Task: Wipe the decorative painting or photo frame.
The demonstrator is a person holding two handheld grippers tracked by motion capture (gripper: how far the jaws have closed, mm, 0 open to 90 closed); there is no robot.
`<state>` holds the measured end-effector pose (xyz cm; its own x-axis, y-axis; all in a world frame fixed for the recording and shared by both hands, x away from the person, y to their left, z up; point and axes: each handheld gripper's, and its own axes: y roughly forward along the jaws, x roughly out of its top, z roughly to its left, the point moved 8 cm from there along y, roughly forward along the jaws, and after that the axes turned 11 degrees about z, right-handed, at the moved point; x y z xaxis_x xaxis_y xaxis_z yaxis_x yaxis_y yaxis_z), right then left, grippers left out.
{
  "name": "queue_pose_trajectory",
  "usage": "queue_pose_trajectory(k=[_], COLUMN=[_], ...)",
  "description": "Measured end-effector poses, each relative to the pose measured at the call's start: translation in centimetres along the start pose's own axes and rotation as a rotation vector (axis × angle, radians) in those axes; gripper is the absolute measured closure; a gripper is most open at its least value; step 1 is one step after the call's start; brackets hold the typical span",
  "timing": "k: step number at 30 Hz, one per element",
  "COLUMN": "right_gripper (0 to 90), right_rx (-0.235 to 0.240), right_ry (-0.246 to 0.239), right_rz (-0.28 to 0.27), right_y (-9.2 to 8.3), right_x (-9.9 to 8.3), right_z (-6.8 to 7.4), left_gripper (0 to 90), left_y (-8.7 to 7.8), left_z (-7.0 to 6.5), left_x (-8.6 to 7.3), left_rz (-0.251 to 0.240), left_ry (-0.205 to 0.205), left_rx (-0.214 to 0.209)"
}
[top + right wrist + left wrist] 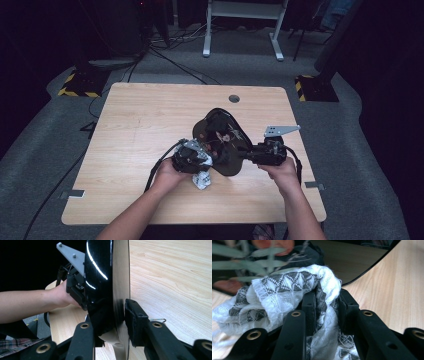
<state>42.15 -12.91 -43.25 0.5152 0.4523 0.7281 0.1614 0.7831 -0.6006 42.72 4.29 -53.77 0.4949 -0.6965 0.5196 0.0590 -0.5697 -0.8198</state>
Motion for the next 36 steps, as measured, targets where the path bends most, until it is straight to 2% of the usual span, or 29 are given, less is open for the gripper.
queue_pose_trajectory(k=[4,7,10,14,18,31,36], right_gripper=[71.7,74.7,76.5,77.2,77.6,77.8,77.8], right_rx=[0.007,-0.027,-0.055,-0.071,-0.086,-0.099,-0.102], right_ry=[0.021,0.023,0.046,0.039,0.030,0.020,0.021], right_rz=[-0.015,-0.025,-0.034,-0.032,-0.025,-0.022,-0.021], right_y=[-0.1,-0.4,-0.7,-0.7,-0.6,-0.6,-0.6], right_x=[0.0,0.0,0.0,0.0,0.1,0.0,0.0], right_z=[-0.4,-0.7,-1.0,-1.0,-0.8,-0.6,-0.6], left_gripper=[71.3,71.8,72.2,73.0,73.2,73.2,73.3], left_y=[0.0,-0.6,-2.0,-4.2,-6.1,-11.8,-13.7], left_z=[-1.1,-1.8,-2.5,-3.0,-3.2,-3.0,-3.5], left_x=[0.7,1.3,1.8,2.3,2.7,3.7,4.5], left_rz=[-0.013,-0.039,-0.074,-0.128,-0.169,-0.243,-0.279], left_ry=[0.027,0.053,0.066,0.078,0.085,0.105,0.115], left_rx=[-0.031,-0.039,-0.049,-0.060,-0.067,-0.018,-0.039])
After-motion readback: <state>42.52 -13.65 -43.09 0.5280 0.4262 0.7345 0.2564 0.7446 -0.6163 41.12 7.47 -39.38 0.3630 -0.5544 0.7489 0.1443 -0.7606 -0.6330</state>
